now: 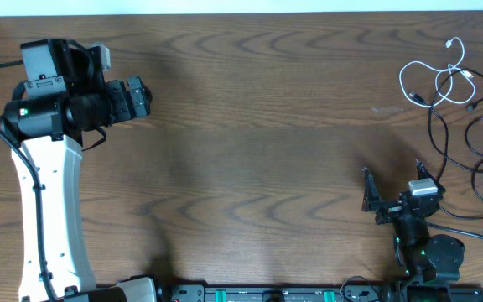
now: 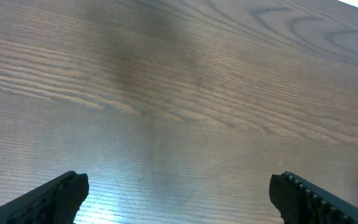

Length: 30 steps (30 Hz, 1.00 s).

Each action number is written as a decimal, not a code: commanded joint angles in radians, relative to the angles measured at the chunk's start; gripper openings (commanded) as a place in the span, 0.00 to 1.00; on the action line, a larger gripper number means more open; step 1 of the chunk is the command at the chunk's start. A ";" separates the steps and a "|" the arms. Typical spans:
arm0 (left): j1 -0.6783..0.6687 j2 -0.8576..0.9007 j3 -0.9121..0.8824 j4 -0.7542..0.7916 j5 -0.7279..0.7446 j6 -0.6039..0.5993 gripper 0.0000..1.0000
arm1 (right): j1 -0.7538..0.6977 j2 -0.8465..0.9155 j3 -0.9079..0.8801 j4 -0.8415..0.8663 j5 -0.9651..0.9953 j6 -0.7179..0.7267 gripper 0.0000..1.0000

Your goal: Untangle cables

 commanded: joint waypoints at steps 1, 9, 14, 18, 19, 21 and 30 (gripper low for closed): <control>-0.001 0.007 -0.007 -0.002 0.005 0.000 0.98 | 0.010 -0.007 -0.002 -0.004 0.011 -0.005 0.99; -0.002 -0.064 -0.007 -0.014 0.004 0.001 0.98 | 0.010 -0.007 -0.002 -0.004 0.011 -0.005 0.99; -0.014 -0.170 -0.050 -0.011 -0.026 0.007 0.98 | 0.010 -0.007 -0.002 -0.004 0.012 -0.005 0.99; -0.059 -0.301 -0.179 0.111 -0.048 0.013 0.98 | 0.010 -0.007 -0.002 -0.004 0.011 -0.005 0.99; -0.070 -0.332 -0.216 0.148 -0.048 0.018 0.98 | 0.010 -0.007 -0.002 -0.005 0.011 -0.005 0.99; -0.098 -0.400 -0.309 0.236 -0.048 0.032 0.98 | 0.010 -0.007 -0.002 -0.004 0.012 -0.005 0.99; -0.192 -0.703 -0.796 0.714 -0.048 0.060 0.98 | 0.010 -0.007 -0.002 -0.004 0.011 -0.005 0.99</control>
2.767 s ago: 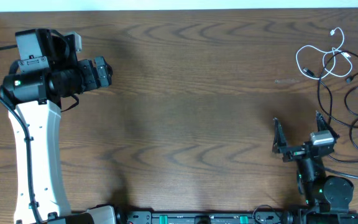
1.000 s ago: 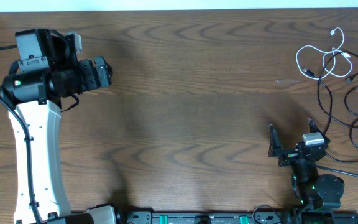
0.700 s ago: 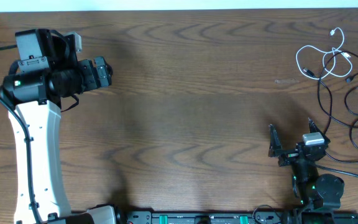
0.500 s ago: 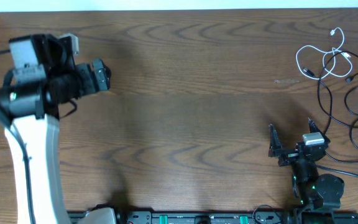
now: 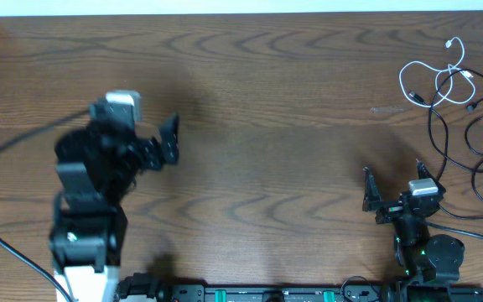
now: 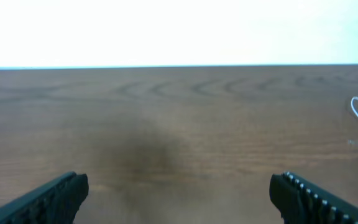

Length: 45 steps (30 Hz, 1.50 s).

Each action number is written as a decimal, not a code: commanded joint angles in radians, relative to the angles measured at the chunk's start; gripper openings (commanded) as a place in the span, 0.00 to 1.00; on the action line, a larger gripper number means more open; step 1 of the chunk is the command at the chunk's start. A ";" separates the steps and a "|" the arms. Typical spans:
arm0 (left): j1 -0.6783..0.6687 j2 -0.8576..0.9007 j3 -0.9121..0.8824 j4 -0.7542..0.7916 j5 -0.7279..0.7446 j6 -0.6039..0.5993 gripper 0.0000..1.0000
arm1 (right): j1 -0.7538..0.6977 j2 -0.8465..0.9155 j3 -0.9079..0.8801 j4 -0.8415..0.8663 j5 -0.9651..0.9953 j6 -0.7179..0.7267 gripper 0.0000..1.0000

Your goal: Untangle cables

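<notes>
A white cable (image 5: 437, 77) lies looped at the table's far right, with its end showing at the right edge of the left wrist view. A black cable (image 5: 476, 144) curls just below it, and the two cross near their meeting point. My left gripper (image 5: 171, 140) is over the left part of the table, blurred, far from the cables. It is open, its fingers (image 6: 48, 198) wide apart with only bare wood between them. My right gripper (image 5: 392, 183) stands open at the front right, a little left of the black cable, holding nothing.
The wooden table (image 5: 267, 151) runs to a pale back edge (image 5: 241, 12). The left arm's body (image 5: 86, 218) stands at the front left. A black rail (image 5: 267, 294) lines the front edge, and the right arm's base (image 5: 430, 256) sits on it.
My left arm has come from the back left corner down toward the table's left middle. Its wrist view now looks across the table to the far edge and the white cable. The right arm has not moved.
</notes>
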 commanded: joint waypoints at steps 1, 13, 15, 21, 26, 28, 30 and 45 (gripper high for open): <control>-0.014 -0.102 -0.152 0.094 -0.010 0.021 0.98 | 0.010 -0.007 -0.002 -0.005 0.006 -0.005 0.99; -0.014 -0.436 -0.584 0.351 -0.011 0.037 0.98 | 0.010 -0.007 -0.002 -0.004 0.006 -0.005 0.99; -0.014 -0.483 -0.632 0.373 -0.011 0.045 0.98 | 0.010 -0.007 -0.002 -0.004 0.006 -0.005 0.99; -0.014 -0.647 -0.772 0.437 -0.011 0.056 0.98 | 0.010 -0.007 -0.002 -0.004 0.006 -0.005 0.99; -0.025 -0.757 -0.811 0.407 -0.023 0.063 0.98 | 0.010 -0.007 -0.002 -0.005 0.006 -0.005 0.99; -0.036 -0.777 -0.811 0.402 -0.048 0.066 0.98 | 0.010 -0.007 -0.002 -0.005 0.006 -0.005 0.99; -0.044 -0.789 -0.811 0.399 -0.061 0.066 0.98 | 0.010 -0.007 -0.002 -0.005 0.006 -0.005 0.99; -0.051 -0.808 -0.811 0.267 -0.086 0.066 0.98 | 0.010 -0.007 -0.002 -0.005 0.006 -0.005 0.99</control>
